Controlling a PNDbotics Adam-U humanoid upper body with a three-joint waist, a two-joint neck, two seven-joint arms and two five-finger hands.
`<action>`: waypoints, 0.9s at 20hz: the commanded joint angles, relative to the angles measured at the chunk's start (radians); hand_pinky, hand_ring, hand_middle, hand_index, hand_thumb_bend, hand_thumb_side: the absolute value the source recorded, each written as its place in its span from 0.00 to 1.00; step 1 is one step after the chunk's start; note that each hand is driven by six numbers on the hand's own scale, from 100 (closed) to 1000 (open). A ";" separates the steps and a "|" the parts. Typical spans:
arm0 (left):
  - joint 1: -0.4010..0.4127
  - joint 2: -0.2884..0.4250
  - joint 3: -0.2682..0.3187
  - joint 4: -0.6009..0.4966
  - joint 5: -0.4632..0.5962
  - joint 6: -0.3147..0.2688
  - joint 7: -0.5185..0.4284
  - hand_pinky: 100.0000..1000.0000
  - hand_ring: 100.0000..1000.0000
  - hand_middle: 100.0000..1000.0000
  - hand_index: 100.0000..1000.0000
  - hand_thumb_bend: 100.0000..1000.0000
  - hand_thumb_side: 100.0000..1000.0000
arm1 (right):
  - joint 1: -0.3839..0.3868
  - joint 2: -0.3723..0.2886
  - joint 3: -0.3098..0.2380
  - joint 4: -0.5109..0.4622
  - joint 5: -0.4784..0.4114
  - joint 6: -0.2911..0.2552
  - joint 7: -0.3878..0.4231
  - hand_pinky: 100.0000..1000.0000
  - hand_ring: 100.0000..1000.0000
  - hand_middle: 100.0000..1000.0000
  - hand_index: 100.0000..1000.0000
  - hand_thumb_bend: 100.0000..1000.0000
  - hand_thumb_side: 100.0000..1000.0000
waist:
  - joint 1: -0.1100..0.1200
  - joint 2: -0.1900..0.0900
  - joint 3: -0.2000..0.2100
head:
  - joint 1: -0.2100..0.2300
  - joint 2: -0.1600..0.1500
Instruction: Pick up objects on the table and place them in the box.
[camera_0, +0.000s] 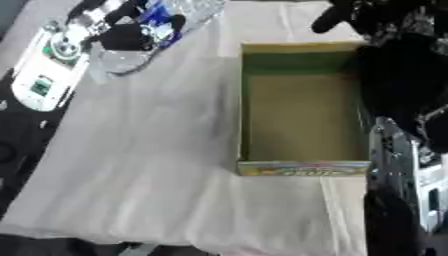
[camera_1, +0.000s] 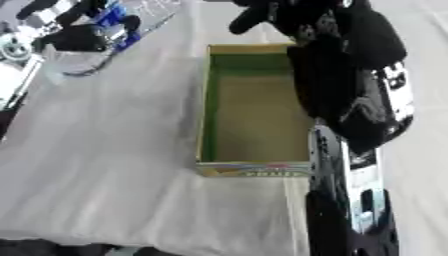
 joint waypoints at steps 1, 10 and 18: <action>-0.047 -0.013 -0.009 0.013 -0.009 -0.004 -0.016 0.00 0.16 0.78 0.46 0.00 0.52 | -0.005 0.017 -0.004 -0.026 0.007 0.002 -0.011 0.56 0.70 0.84 0.80 0.00 1.00 | 0.006 -0.026 -0.011 | 0.011 -0.015; -0.115 -0.061 -0.039 0.058 -0.029 -0.022 -0.047 0.00 0.16 0.77 0.46 0.00 0.51 | -0.015 0.010 -0.034 -0.043 0.047 0.001 -0.064 0.56 0.70 0.84 0.81 0.00 1.00 | 0.033 -0.043 -0.076 | 0.022 -0.007; -0.131 -0.092 -0.049 0.081 -0.033 -0.027 -0.059 0.00 0.16 0.76 0.47 0.00 0.53 | -0.017 0.004 -0.041 -0.054 0.070 0.004 -0.092 0.56 0.70 0.83 0.81 0.00 1.00 | 0.055 -0.050 -0.111 | 0.020 -0.001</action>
